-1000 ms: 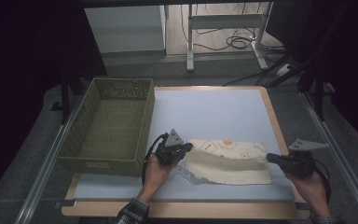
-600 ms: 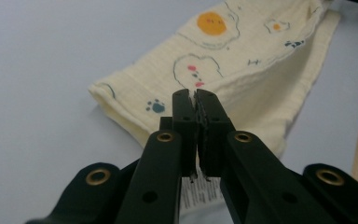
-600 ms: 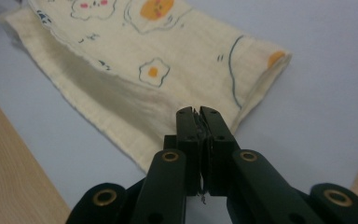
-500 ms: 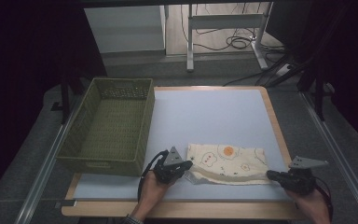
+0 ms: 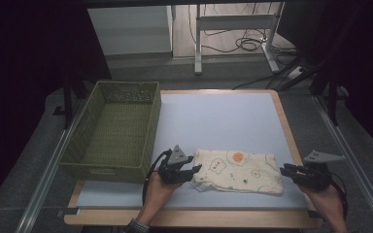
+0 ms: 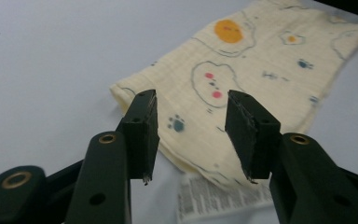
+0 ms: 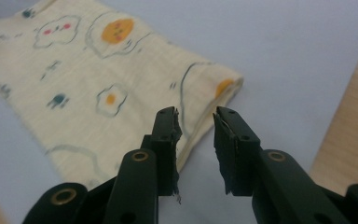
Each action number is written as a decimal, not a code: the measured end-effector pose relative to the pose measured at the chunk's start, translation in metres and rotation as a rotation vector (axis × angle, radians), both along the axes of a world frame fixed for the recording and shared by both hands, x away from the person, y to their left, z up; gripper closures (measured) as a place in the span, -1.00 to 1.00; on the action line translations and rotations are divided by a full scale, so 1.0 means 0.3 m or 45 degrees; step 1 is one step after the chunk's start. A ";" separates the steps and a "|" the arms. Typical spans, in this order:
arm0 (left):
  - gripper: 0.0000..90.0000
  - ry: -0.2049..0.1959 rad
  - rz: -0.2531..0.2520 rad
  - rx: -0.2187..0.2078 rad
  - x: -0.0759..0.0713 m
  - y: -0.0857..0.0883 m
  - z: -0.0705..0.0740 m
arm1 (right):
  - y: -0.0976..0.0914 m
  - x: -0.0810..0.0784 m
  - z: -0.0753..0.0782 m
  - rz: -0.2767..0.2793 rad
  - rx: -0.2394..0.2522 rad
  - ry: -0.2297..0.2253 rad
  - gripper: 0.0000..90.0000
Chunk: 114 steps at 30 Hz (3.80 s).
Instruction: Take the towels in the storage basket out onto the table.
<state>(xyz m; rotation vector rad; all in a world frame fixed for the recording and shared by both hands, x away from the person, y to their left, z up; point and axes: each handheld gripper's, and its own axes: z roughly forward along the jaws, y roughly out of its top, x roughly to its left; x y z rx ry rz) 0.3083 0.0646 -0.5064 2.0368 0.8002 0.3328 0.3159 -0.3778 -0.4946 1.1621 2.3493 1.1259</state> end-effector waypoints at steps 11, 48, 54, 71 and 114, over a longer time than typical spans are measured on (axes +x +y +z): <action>0.14 0.042 0.064 0.046 0.114 -0.031 -0.048 | 0.085 0.129 -0.054 -0.027 -0.098 0.017 0.77; 0.36 -0.016 0.160 0.255 0.343 -0.121 0.004 | 0.119 0.334 0.013 -0.134 -0.162 -0.077 0.85; 0.25 0.033 0.117 0.144 0.289 -0.080 0.017 | 0.091 0.328 0.004 -0.136 -0.103 -0.035 0.65; 0.47 0.177 -0.099 0.130 0.075 -0.037 -0.061 | 0.039 0.047 0.001 -0.023 -0.056 0.037 0.51; 0.26 0.172 0.168 0.123 0.420 -0.099 -0.093 | 0.078 0.275 -0.060 -0.154 -0.088 0.076 0.89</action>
